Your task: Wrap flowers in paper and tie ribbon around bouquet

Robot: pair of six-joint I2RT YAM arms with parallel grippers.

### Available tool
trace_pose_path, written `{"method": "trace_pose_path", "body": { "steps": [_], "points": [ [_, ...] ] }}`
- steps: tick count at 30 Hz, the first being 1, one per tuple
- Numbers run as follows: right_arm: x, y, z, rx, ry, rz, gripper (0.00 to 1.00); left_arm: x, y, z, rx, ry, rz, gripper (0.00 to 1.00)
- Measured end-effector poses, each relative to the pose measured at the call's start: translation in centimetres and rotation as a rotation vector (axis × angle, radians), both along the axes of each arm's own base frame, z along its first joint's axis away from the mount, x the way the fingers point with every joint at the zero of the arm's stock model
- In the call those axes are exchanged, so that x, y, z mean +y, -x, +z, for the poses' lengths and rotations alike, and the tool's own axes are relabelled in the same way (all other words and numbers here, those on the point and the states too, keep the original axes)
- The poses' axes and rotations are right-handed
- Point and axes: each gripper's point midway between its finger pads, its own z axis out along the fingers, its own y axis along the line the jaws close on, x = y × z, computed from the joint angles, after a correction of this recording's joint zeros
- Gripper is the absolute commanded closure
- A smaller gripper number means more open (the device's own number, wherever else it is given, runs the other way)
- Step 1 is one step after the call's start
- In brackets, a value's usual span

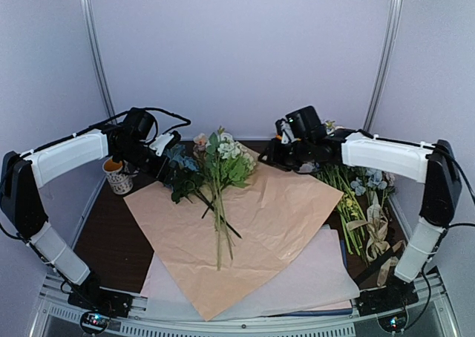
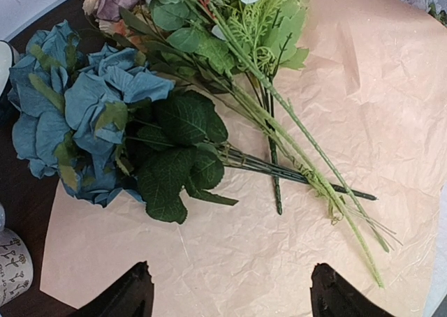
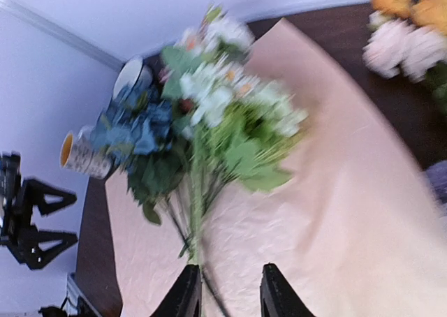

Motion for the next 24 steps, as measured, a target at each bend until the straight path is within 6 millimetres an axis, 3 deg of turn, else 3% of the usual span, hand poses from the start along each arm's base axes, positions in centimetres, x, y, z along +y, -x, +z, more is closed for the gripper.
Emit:
{"method": "trace_pose_path", "body": {
  "steps": [2, 3, 4, 8, 10, 13, 17, 24],
  "points": [
    [-5.2, -2.1, 2.1, -0.049, 0.004, -0.106, 0.72, 0.0, 0.0, 0.0, 0.001, 0.0, 0.0, 0.19],
    [-7.6, -2.9, 2.5, -0.059, 0.016, -0.157, 0.72, 0.0, 0.0, 0.0, 0.001, 0.001, -0.001, 0.19],
    [-11.3, -3.9, 2.4, -0.062, 0.046, -0.229, 0.72, 0.0, 0.0, 0.0, 0.002, 0.001, -0.001, 0.19],
    [-21.3, -5.3, -0.6, 0.012, 0.19, -0.408, 0.72, 0.0, 0.0, 0.0, 0.002, 0.001, -0.001, 0.19],
    [-24.3, -5.0, -2.4, 0.07, 0.268, -0.444, 0.68, 0.0, 0.0, 0.0, 0.002, 0.002, -0.001, 0.19],
    [-26.2, -4.4, -4.5, 0.137, 0.347, -0.438, 0.65, 0.0, 0.0, 0.0, 0.002, 0.002, -0.001, 0.19],
    [-27.1, -4.7, -7.5, 0.22, 0.425, -0.405, 0.65, 0.0, 0.1, 0.0, 0.002, 0.001, -0.001, 0.19],
    [-27.3, -4.9, -11.5, 0.315, 0.503, -0.353, 0.79, 0.0, 0.0, 0.0, 0.002, 0.001, -0.002, 0.19]
  ]
}}
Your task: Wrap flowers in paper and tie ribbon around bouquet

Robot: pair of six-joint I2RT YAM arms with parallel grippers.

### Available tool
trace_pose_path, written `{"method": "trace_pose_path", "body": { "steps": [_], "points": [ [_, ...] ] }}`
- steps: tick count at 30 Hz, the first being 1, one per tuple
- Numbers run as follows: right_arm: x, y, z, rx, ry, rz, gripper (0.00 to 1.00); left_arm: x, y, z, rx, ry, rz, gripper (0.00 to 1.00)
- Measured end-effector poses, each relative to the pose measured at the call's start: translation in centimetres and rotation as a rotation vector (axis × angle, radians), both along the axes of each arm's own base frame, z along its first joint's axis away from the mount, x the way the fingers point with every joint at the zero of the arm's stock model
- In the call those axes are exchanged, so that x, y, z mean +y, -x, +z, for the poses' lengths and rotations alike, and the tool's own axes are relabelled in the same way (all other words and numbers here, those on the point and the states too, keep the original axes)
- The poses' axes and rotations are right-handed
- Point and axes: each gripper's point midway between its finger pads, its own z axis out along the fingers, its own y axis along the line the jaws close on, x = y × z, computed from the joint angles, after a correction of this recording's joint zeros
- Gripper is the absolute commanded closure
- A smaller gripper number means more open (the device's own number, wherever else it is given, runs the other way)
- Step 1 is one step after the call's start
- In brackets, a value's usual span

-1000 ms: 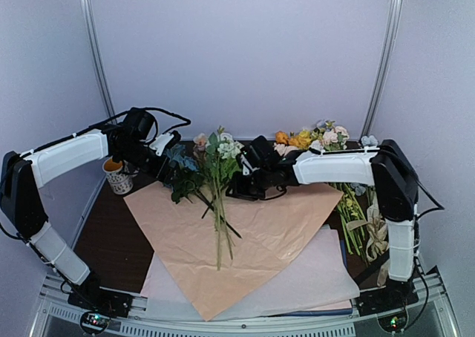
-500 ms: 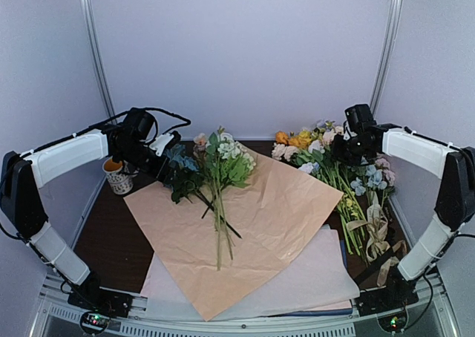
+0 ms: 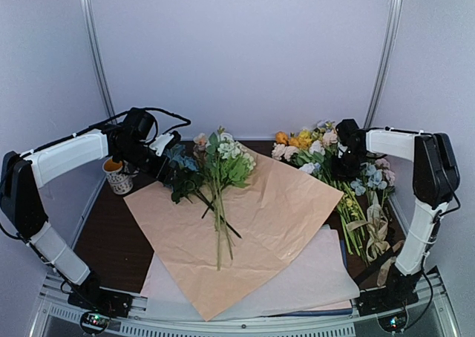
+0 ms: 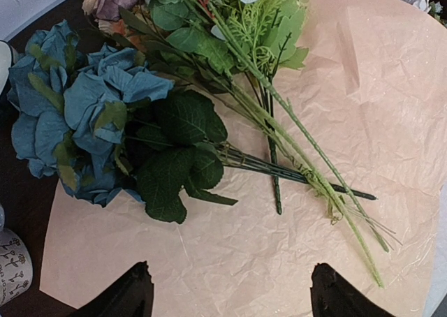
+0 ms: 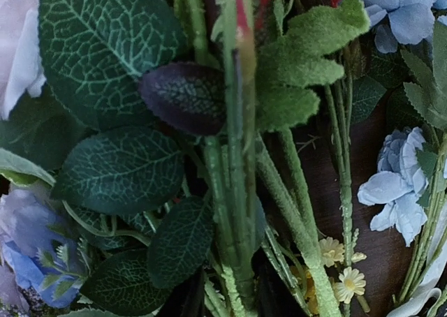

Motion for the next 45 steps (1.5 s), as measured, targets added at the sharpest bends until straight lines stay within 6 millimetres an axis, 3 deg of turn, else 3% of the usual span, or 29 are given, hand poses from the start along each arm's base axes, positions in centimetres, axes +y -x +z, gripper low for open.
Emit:
{"method": "trace_pose_path", "body": {
  "steps": [9, 14, 19, 23, 25, 26, 28, 32, 35, 38, 41, 43, 45],
  "points": [
    [-1.2, -0.2, 0.1, -0.008, 0.07, -0.007, 1.0, 0.0, 0.0, 0.0, 0.0, 0.0, 0.0, 0.19],
    [-1.8, -0.2, 0.3, -0.012, 0.104, -0.011, 1.0, 0.0, 0.0, -0.2, 0.006, -0.003, 0.0, 0.19],
    [-2.6, 0.0, 2.4, -0.052, 0.14, -0.029, 1.0, 0.0, 0.0, -0.3, 0.009, -0.004, 0.0, 0.19],
    [-4.3, 0.3, 6.8, -0.157, 0.212, -0.076, 1.0, 0.0, 0.0, -0.3, 0.008, -0.003, 0.0, 0.19],
    [-6.1, 1.2, 11.2, -0.27, 0.27, -0.135, 1.0, 0.0, 0.0, -0.3, 0.009, -0.004, 0.0, 0.19],
    [-6.3, 1.4, 11.8, -0.284, 0.277, -0.143, 1.0, 0.0, 0.0, -0.3, 0.009, -0.004, 0.0, 0.19],
    [-7.6, 2.5, 16.2, -0.411, 0.312, -0.196, 1.0, 0.0, 0.0, -0.3, 0.009, -0.004, 0.0, 0.19],
    [-7.8, 5.7, 23.5, -0.656, 0.282, -0.213, 1.0, 0.0, 0.1, -0.3, 0.012, -0.004, -0.001, 0.19],
    [-4.0, 7.1, 28.1, -0.826, 0.147, -0.091, 1.0, 0.0, 0.1, -0.3, 0.012, -0.004, -0.001, 0.19],
    [3.4, 7.3, 30.0, -0.896, -0.072, 0.139, 1.0, 0.0, 0.1, -0.3, 0.013, -0.003, -0.001, 0.19],
    [12.0, 7.2, 29.9, -0.872, -0.298, 0.361, 1.0, 0.0, 0.1, -0.3, 0.014, -0.001, -0.003, 0.19],
    [18.2, 7.1, 28.2, -0.814, -0.437, 0.479, 1.0, -0.1, 0.2, -0.3, 0.014, 0.0, -0.004, 0.19],
    [23.0, 7.0, 25.6, -0.728, -0.534, 0.543, 1.0, -0.1, 0.2, -0.3, 0.015, 0.001, -0.004, 0.19]
  ]
}}
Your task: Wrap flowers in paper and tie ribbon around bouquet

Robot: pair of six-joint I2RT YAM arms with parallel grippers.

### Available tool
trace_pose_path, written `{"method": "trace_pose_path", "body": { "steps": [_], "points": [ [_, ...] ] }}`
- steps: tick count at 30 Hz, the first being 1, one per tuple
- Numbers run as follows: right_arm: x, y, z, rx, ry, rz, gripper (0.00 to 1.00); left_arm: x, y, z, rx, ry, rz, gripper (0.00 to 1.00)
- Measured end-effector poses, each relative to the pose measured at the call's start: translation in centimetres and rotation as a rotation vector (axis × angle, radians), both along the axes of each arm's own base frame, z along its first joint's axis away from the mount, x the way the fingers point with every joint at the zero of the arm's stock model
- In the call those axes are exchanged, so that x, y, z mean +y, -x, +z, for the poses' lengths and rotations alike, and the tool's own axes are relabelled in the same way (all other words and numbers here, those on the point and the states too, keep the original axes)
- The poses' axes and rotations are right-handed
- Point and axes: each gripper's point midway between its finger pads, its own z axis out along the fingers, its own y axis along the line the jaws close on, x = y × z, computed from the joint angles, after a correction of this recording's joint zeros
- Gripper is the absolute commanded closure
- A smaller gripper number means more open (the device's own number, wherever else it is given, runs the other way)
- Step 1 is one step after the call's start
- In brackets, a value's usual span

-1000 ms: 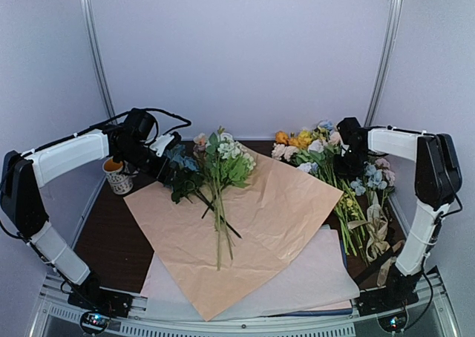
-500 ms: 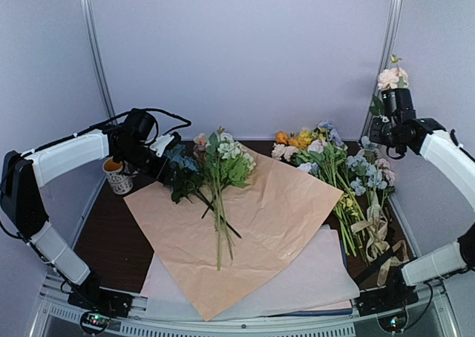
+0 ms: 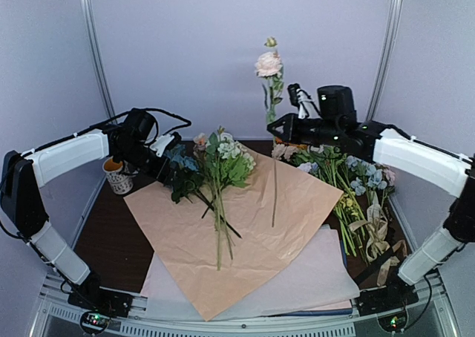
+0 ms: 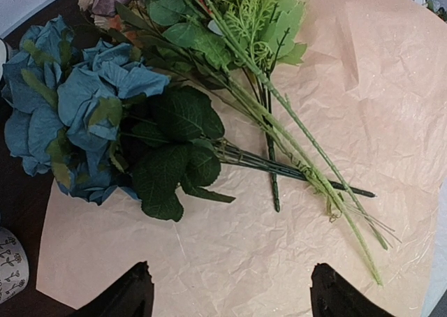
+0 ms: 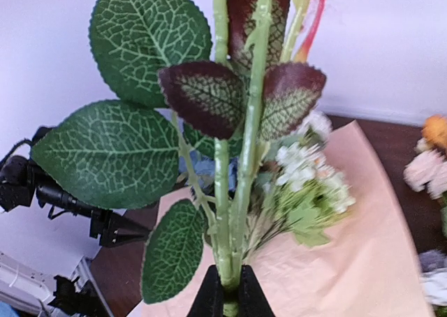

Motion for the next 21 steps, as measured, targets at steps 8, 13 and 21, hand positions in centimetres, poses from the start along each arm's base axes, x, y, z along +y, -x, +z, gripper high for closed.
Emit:
{"method": "trace_pose_path", "body": {
  "steps": [8, 13, 21],
  "points": [
    [13.1, -1.9, -10.6, 0.272, -0.029, 0.125, 1.0, 0.1, 0.1, -0.1, 0.003, -0.004, 0.001, 0.19],
    [16.2, -3.6, -16.8, 0.362, 0.023, 0.095, 0.98, 0.2, 0.0, 0.0, 0.0, -0.008, 0.004, 0.2],
    [15.6, -4.9, -22.8, 0.45, 0.149, 0.007, 0.67, 0.2, 0.1, -0.1, 0.003, -0.011, 0.004, 0.19]
  ]
}}
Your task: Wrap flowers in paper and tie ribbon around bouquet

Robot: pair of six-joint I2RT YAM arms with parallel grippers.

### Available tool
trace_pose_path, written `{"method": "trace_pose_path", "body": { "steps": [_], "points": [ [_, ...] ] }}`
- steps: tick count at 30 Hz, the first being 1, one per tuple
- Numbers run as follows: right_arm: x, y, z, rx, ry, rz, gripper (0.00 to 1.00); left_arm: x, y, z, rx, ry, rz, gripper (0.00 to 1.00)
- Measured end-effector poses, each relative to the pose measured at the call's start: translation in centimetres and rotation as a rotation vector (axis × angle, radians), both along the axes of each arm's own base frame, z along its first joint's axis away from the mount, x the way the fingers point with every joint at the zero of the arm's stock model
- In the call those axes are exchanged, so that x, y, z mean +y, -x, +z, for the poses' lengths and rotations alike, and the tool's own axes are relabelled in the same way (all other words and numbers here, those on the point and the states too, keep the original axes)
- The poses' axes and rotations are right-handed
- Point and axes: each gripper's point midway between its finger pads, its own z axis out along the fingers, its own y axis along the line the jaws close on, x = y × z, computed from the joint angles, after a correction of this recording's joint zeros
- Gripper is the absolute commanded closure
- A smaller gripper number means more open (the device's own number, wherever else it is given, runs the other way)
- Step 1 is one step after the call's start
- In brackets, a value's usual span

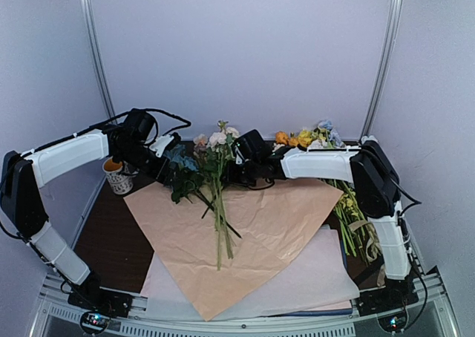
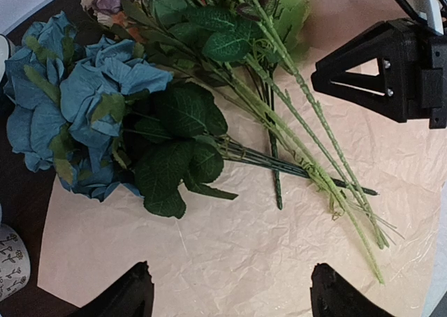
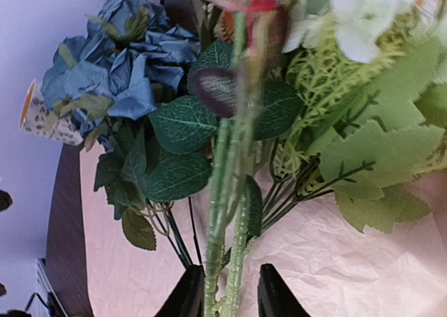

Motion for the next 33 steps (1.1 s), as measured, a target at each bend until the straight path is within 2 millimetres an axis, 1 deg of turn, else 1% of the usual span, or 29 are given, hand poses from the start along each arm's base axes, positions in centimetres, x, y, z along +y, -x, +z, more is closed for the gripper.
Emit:
{"method": "trace_pose_path", "body": {
  "steps": [7, 10, 13, 16, 19, 21, 22, 23, 25, 27, 28, 31, 33],
  "points": [
    [-1.0, -0.1, -0.3, 0.004, 0.049, -0.033, 0.63, 0.0, 0.0, 0.0, 0.001, 0.0, 0.0, 0.19],
    [-1.7, 0.4, 0.4, -0.005, 0.063, -0.029, 0.62, 0.0, 0.0, 0.0, 0.002, 0.0, 0.0, 0.19],
    [-3.1, 1.3, 2.7, -0.034, 0.068, -0.033, 0.61, 0.0, 0.0, 0.0, 0.002, 0.0, 0.0, 0.19],
    [-5.4, 2.4, 6.4, -0.088, 0.054, -0.046, 0.61, 0.0, 0.0, -0.1, 0.004, -0.001, 0.0, 0.2],
    [-8.5, 3.0, 10.3, -0.146, 0.04, -0.083, 0.6, 0.0, 0.0, -0.3, 0.009, -0.004, -0.001, 0.19],
    [-11.6, 3.1, 11.9, -0.177, 0.054, -0.135, 0.6, 0.0, 0.0, -0.5, 0.012, -0.008, -0.001, 0.19],
    [-13.2, 3.0, 12.2, -0.186, 0.073, -0.165, 0.59, 0.0, 0.0, -0.5, 0.013, -0.009, -0.002, 0.19],
    [-14.8, 2.9, 12.3, -0.191, 0.096, -0.192, 0.59, 0.0, 0.0, -0.6, 0.013, -0.01, -0.002, 0.19],
    [-18.0, 3.2, 11.6, -0.184, 0.154, -0.244, 0.56, 0.0, 0.0, -0.6, 0.014, -0.011, -0.003, 0.19],
    [-21.5, 3.6, 10.3, -0.16, 0.222, -0.296, 0.54, 0.0, 0.0, -0.8, 0.016, -0.014, -0.003, 0.19],
    [-22.8, 3.9, 9.8, -0.146, 0.246, -0.314, 0.52, 0.1, -0.1, -0.8, 0.017, -0.016, -0.003, 0.19],
    [-27.3, 4.8, 8.1, -0.104, 0.309, -0.378, 0.44, 0.1, -0.1, -0.9, 0.017, -0.022, -0.002, 0.19],
    [-29.1, 5.4, 7.6, -0.085, 0.326, -0.407, 0.36, 0.2, -0.1, -1.0, 0.016, -0.025, -0.003, 0.19]
  ]
}}
